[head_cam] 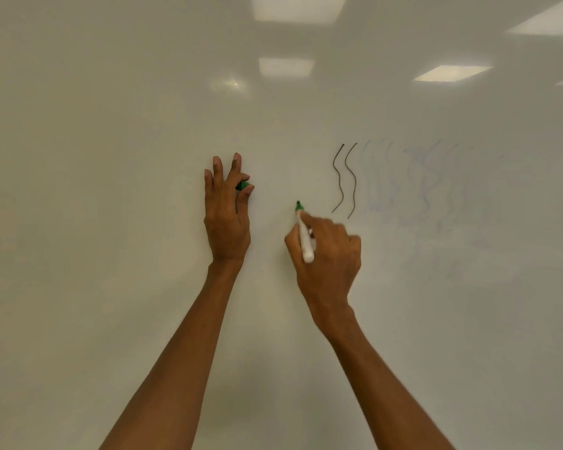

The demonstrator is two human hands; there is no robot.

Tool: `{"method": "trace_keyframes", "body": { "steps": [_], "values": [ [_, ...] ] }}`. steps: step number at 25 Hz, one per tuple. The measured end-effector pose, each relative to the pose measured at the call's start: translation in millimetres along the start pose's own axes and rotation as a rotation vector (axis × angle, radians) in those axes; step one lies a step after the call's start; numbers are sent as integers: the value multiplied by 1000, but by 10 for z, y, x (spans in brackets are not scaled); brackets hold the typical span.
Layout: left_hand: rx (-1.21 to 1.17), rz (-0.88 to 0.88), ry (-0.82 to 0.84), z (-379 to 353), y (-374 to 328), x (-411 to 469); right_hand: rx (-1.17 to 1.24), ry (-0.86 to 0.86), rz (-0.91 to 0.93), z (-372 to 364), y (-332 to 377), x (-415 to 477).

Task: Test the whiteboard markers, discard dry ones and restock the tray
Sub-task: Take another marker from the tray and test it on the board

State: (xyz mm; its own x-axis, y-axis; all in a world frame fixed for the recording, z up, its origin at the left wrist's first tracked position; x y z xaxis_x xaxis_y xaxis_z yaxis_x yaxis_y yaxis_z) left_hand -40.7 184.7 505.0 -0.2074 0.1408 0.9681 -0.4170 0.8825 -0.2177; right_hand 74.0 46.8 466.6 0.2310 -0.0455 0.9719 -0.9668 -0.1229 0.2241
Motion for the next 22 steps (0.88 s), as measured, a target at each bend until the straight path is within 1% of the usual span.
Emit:
{"method": "trace_keyframes", "body": {
  "steps": [1, 3, 5, 7, 8, 11, 14, 16, 19, 20, 22],
  "values": [
    [4, -7, -9, 3, -6, 0, -14, 0, -22, 39, -49, -181],
    [14, -16, 4, -12, -9, 11, -17, 54, -53, 78, -72, -481],
    [29, -12, 12, -22, 6, 2, 36, 122, -112, 112, -58, -541],
    [37, -13, 16, -30, 15, -9, 133, 111, -200, 181, -68, -344],
    [38, -19, 15, -30, 13, -9, 171, 84, -215, 225, -57, -189],
    [42, -73, 6, -27, -18, -2, 231, -15, -196, 297, -21, 330],
    [64, -90, 3, -34, -16, -6, 226, -30, -181, 194, -64, 773],
    [64, -83, 13, -34, -11, -9, 213, -18, -144, 127, -97, 885],
    [50, -110, 8, -21, -43, -5, 143, 82, -20, 145, -110, 656],
    [41, -116, 7, -16, -59, -7, 149, 98, -49, 198, -161, 511],
    [32, -111, 6, -10, -66, -1, 192, 119, -194, 303, -296, 175]
  ]
}}
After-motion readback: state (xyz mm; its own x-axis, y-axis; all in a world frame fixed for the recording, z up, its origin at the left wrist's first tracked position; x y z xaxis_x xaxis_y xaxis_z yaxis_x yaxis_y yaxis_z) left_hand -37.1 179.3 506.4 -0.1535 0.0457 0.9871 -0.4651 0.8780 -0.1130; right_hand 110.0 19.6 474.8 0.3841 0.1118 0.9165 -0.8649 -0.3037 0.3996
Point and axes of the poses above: each hand's wrist, its own x-axis towards the middle knuckle, its own z-axis out of the back of the hand, y = z × x, the point moved 5 cm from there along x, towards the middle knuckle, and after that the axes turned 9 degrees about x, right-handed, at the moved point
